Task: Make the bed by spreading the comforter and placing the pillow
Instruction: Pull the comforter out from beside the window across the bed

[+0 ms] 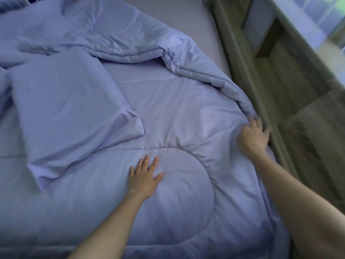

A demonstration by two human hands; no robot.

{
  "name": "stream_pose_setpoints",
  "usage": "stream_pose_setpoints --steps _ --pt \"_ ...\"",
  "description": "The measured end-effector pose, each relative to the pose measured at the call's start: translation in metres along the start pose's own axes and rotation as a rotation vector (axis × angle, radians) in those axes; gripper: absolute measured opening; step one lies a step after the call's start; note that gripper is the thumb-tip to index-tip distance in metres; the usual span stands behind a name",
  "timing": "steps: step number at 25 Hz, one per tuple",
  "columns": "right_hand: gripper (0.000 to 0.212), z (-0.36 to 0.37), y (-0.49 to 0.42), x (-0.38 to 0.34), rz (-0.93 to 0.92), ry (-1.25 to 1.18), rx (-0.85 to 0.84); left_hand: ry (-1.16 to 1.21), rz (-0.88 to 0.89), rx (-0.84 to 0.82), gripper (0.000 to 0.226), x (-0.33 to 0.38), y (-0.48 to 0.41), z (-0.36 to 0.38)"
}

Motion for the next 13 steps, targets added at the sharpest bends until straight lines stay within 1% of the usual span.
stream_pose_setpoints --steps 3,4,6,8,11,13 --pt "0.048 -0.01 0.046 -0.06 -0.157 -0.177 -0.016 0.077 -0.012 -0.09 0.053 -0.034 0.008 -0.041" --pt "0.048 -0.015 0.063 -0.089 -0.211 -0.277 -0.04 0.082 -0.022 -0.055 0.051 -0.051 0.014 -0.062" --pt "0.05 -0.03 0.096 -0.155 -0.313 -0.492 -0.118 0.082 -0.043 0.114 0.05 -0.092 0.034 -0.107" --pt "0.051 -0.061 0.138 -0.228 -0.429 -0.631 -0.169 0.115 -0.078 0.268 0.048 -0.147 0.071 -0.141" --pt "0.044 -0.118 0.205 -0.324 -0.576 -0.789 -0.112 0.187 -0.167 0.388 0.042 -0.241 0.131 -0.172" --pt "0.038 -0.149 0.255 -0.388 -0.669 -0.884 -0.127 0.229 -0.224 0.449 0.034 -0.308 0.177 -0.186"
Point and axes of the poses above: each hand's wrist, its own y-axis away from the middle knuckle, its own z-axis out of the palm, x = y × z, the point moved 8 cm from there along -y, towards the middle knuckle, and after that the axes turned 6 degrees about -y, right-handed, at the moved point
